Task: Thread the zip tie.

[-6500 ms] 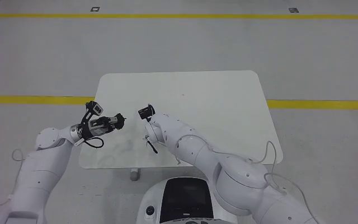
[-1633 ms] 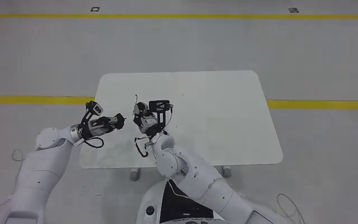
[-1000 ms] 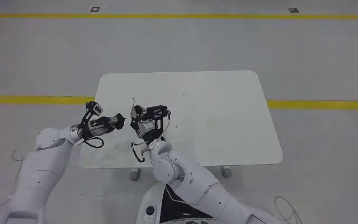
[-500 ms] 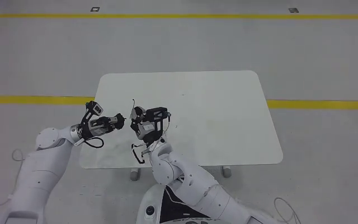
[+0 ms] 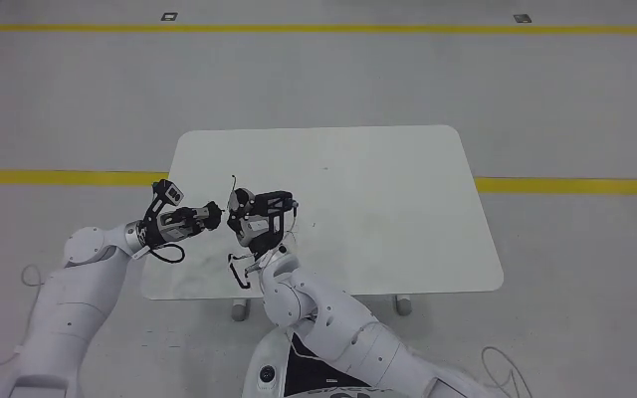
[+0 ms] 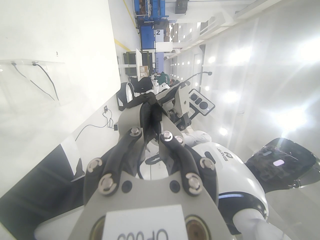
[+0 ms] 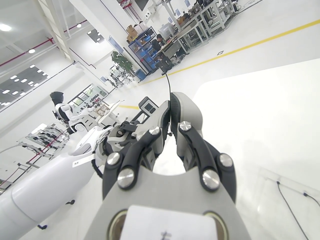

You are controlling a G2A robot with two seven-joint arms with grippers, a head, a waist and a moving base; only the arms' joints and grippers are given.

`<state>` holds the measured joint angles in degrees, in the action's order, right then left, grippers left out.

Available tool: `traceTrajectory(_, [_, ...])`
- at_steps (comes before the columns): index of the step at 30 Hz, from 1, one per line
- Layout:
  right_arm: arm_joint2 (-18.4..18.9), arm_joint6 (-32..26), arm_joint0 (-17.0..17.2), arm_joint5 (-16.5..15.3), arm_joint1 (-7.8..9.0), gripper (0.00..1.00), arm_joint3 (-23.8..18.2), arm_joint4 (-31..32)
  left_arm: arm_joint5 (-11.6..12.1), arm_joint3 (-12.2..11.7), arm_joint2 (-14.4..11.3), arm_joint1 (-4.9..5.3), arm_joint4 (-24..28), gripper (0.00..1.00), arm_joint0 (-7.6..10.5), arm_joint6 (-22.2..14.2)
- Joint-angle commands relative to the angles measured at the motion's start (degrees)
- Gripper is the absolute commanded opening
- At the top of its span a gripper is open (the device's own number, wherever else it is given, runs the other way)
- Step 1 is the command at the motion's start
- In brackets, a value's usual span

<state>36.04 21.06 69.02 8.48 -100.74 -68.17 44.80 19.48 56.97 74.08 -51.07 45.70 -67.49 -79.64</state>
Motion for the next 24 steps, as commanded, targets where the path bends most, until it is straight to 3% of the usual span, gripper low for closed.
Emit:
traceTrajectory(1, [-0.14, 0.17, -0.25, 0.08, -0.18, 0.00, 0.48, 0.76, 0.00, 0.00, 0.00, 0.00, 0.00, 0.00, 0.00, 0.00])
traceTrajectory(24, [0.77, -1.49, 0.71, -0.88, 0.14, 0.00, -0.54, 2.54, 0.00, 0.00, 0.00, 0.00, 0.00, 0.00, 0.00, 0.00])
